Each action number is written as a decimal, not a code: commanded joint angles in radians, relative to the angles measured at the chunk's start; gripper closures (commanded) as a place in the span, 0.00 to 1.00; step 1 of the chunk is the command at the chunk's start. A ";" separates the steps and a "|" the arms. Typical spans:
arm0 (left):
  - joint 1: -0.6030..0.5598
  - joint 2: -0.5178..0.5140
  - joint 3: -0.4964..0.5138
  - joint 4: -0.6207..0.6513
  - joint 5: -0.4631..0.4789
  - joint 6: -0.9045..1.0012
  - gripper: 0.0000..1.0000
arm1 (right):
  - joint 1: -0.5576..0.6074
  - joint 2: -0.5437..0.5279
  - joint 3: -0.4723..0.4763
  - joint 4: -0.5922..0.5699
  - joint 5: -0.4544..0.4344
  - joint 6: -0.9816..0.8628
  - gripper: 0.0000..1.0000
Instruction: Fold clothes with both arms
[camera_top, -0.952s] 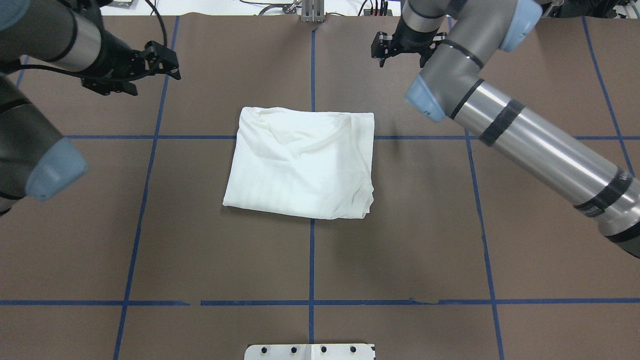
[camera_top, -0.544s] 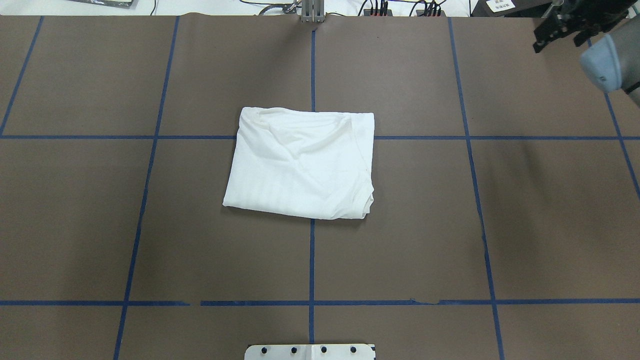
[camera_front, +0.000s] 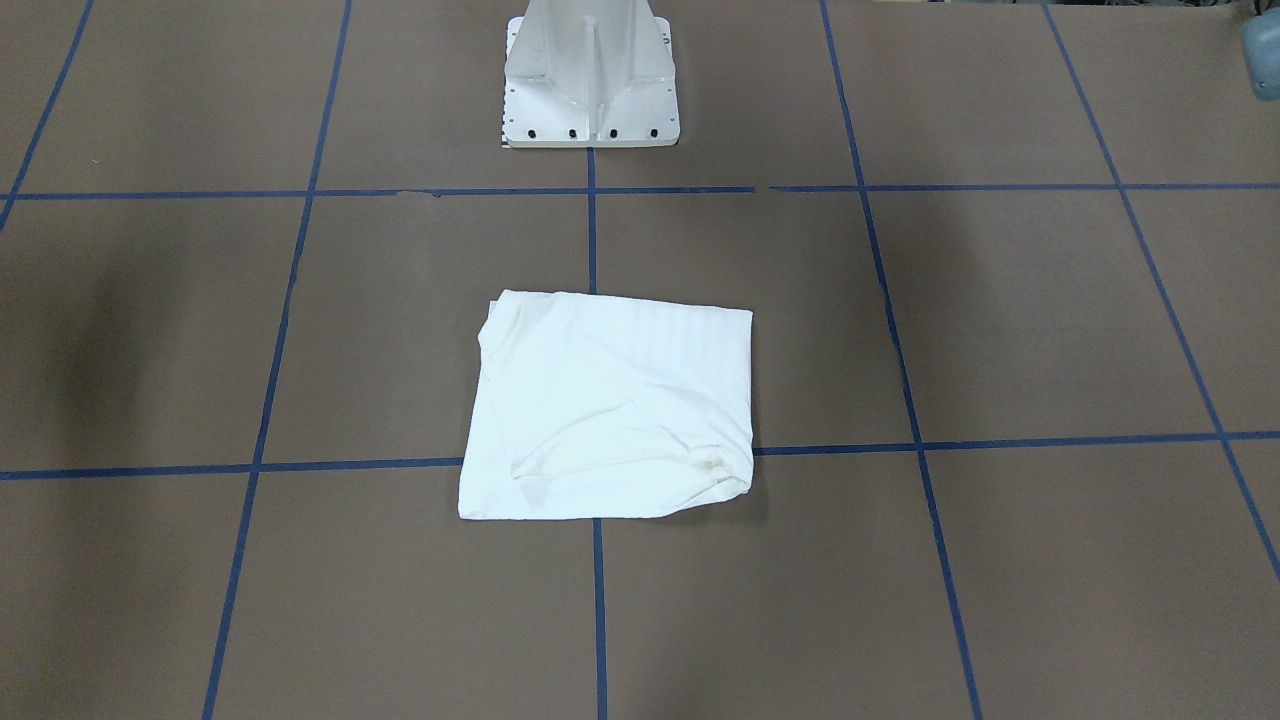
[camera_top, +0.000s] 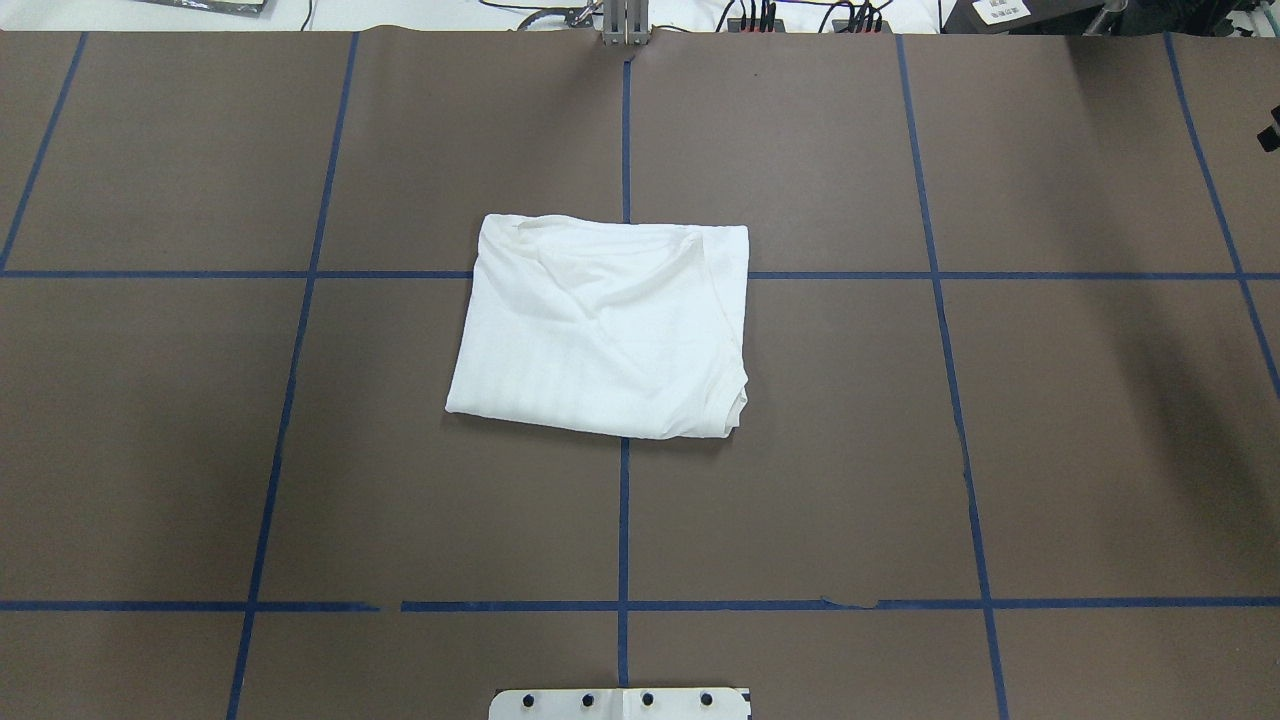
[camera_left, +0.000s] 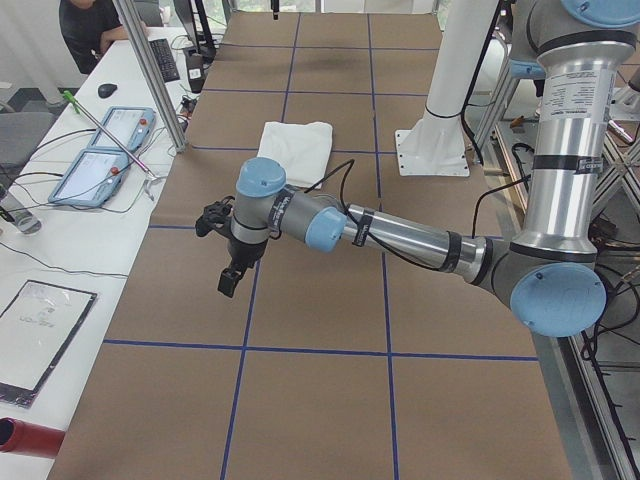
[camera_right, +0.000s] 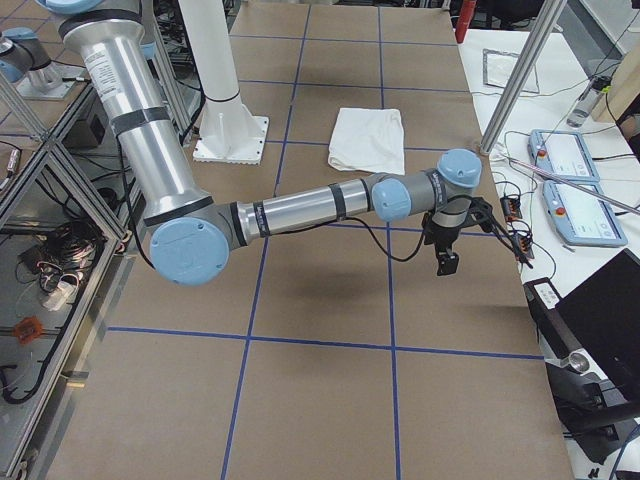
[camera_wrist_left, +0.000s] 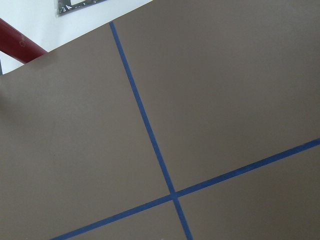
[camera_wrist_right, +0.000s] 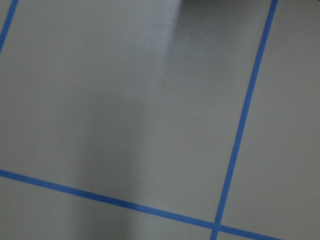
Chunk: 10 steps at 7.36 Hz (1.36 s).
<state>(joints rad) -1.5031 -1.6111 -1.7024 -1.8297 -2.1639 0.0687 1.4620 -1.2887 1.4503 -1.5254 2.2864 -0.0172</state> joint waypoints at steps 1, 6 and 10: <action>-0.017 0.061 0.059 -0.025 0.013 0.031 0.00 | 0.032 -0.090 -0.005 0.004 -0.018 -0.018 0.00; -0.051 0.083 0.037 0.150 -0.020 0.031 0.00 | 0.126 -0.236 0.163 -0.179 0.076 0.017 0.00; -0.051 0.106 0.033 0.141 -0.045 0.033 0.00 | 0.135 -0.342 0.217 -0.115 0.076 0.075 0.00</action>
<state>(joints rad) -1.5552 -1.5205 -1.6685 -1.6836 -2.2060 0.1001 1.5961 -1.6046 1.6694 -1.6777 2.3622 0.0590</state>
